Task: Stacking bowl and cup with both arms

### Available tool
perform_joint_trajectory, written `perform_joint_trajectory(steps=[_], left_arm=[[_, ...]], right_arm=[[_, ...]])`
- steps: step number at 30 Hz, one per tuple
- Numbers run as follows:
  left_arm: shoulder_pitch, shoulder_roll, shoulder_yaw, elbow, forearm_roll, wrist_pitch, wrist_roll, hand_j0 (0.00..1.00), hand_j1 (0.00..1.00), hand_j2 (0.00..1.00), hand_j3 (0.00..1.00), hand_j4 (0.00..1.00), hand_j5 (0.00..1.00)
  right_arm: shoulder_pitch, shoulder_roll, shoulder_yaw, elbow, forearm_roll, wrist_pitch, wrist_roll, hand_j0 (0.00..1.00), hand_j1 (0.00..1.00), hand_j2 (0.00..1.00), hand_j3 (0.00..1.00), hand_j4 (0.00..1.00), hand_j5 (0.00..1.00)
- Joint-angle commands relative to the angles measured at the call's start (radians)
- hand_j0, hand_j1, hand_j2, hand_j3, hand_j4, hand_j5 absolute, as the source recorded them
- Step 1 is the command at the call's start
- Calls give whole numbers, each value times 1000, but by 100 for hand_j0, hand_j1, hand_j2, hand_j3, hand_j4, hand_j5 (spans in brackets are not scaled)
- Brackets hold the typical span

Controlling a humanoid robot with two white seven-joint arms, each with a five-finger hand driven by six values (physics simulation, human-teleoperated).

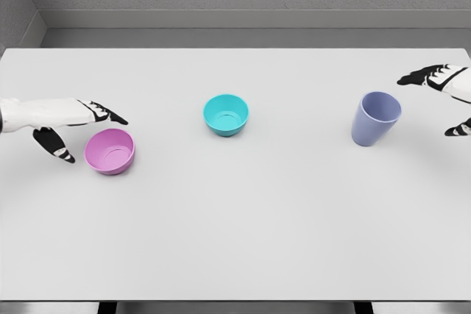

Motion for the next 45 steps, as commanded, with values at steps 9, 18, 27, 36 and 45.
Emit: perform_joint_trajectory(steps=[9,18,27,36,45], left_arm=[[0,2,-7,-20,6,0,5,100,100,100,100,100,100],[3,9,2,-28,5,0,1,100,100,100,100,100,100],[3,12,3,-25,20,0,0,100,100,100,100,100,100],[8,20,-7,-25,80,0,3,100,100,100,100,100,100],[35,20,-3,-31,106,0,6,100,100,100,100,100,100]], right_arm=[[-132,26,152,-8,-11,2,40,100,100,100,100,100,100],[-232,96,257,4,-13,2,80,100,100,100,100,100,100],[-284,141,273,74,-16,2,103,100,100,100,100,100,100],[-308,152,303,108,-11,2,139,100,100,100,100,100,100],[-330,155,323,120,-16,2,138,100,100,100,100,100,100]])
